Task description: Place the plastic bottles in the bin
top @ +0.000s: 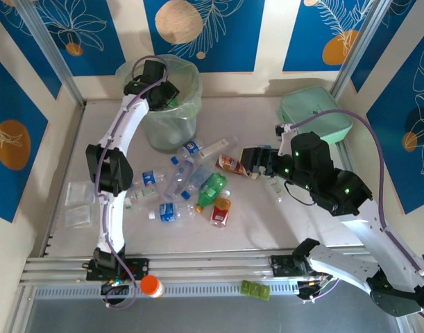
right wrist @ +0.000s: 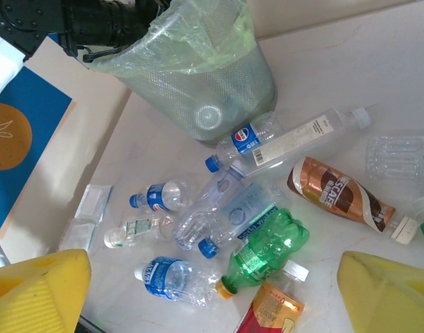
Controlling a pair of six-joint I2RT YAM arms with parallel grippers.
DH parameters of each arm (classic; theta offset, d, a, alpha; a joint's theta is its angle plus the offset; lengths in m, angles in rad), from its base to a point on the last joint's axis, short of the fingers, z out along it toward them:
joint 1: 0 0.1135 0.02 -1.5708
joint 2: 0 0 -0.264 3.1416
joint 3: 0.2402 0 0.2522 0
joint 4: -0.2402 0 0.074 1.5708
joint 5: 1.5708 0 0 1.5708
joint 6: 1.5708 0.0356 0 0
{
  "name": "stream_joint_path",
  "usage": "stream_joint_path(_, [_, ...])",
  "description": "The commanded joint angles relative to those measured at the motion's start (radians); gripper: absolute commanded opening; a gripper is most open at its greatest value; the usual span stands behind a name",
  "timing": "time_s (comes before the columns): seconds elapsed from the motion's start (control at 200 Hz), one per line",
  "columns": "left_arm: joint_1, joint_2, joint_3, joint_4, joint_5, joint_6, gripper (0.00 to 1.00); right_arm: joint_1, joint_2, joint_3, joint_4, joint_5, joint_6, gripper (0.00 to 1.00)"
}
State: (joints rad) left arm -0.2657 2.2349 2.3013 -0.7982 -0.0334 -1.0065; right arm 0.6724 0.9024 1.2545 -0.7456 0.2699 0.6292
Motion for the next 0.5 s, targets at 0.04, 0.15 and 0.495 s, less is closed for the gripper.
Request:
stream_joint_path(0.04, [0.011, -0.007, 0.030, -0.013, 0.027, 0.006, 0.69, -0.005, 0.003, 0.007, 0.017, -0.018, 0.009, 0.92])
stream_joint_path(0.15, [0.012, -0.028, 0.033, -0.016, 0.039, 0.007, 0.74, -0.005, -0.003, 0.008, 0.020, -0.027, 0.018, 0.92])
stream_joint_path(0.495, [0.017, -0.151, 0.033, -0.031, 0.067, 0.043, 0.75, -0.004, -0.032, 0.010, 0.013, -0.049, 0.029, 0.91])
